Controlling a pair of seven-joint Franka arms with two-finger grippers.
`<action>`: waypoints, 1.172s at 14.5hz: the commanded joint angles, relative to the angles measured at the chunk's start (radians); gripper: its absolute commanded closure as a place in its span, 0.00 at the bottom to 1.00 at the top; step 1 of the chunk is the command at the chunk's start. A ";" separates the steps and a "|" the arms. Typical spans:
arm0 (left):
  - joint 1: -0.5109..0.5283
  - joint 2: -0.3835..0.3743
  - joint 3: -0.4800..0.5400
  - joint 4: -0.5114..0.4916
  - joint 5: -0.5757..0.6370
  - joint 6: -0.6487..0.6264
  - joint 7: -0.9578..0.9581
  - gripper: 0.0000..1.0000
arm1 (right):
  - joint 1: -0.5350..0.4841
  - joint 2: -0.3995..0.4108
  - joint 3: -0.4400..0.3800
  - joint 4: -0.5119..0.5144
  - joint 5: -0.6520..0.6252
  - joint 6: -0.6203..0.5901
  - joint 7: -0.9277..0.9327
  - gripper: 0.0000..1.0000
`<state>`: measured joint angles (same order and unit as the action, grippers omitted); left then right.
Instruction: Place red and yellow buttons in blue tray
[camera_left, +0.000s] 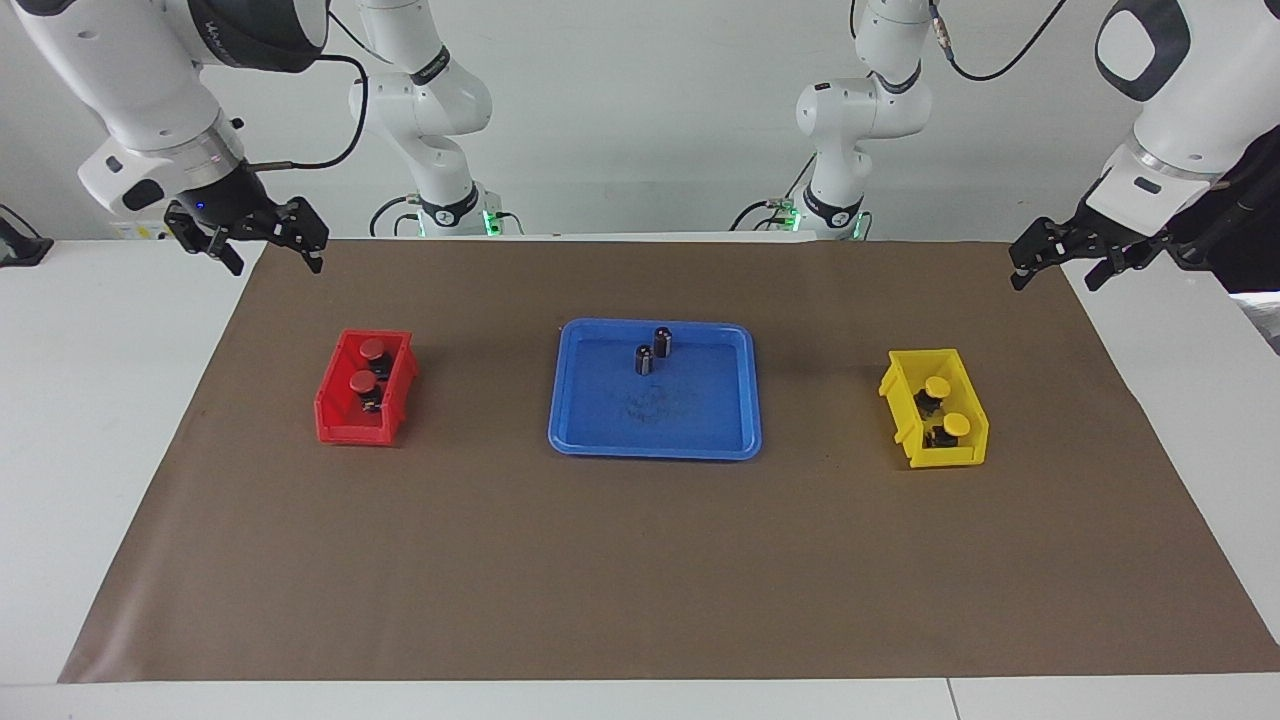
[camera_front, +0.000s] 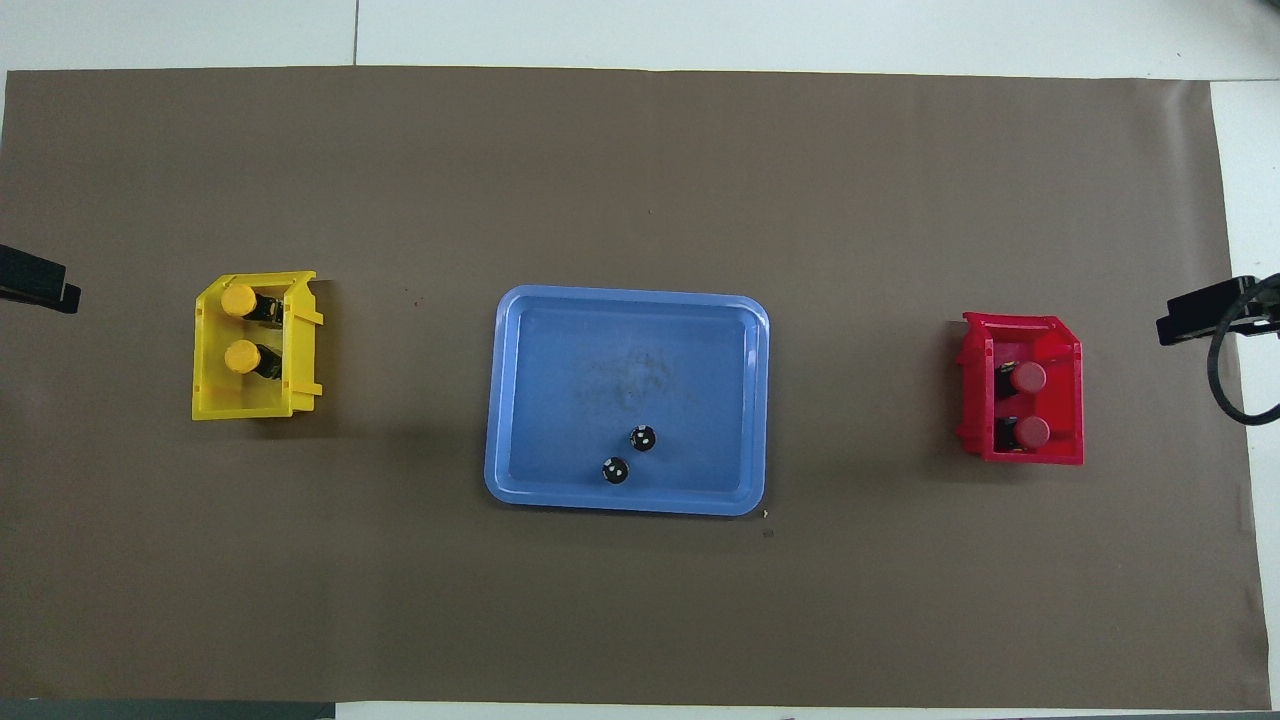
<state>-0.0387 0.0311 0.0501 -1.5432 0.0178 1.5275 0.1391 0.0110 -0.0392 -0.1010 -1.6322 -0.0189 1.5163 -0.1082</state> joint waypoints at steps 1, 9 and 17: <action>0.005 -0.019 -0.003 -0.018 0.002 -0.009 0.005 0.00 | 0.004 -0.007 0.000 -0.011 -0.003 0.001 -0.002 0.00; 0.005 -0.019 -0.003 -0.018 0.002 -0.009 0.007 0.00 | 0.035 -0.037 0.000 -0.173 0.001 0.217 -0.005 0.20; -0.010 -0.030 -0.015 -0.020 0.002 0.003 0.004 0.00 | 0.023 0.048 0.000 -0.423 0.004 0.562 -0.013 0.25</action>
<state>-0.0470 0.0233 0.0316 -1.5432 0.0178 1.5275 0.1391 0.0442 0.0238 -0.1041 -1.9805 -0.0185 2.0084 -0.1087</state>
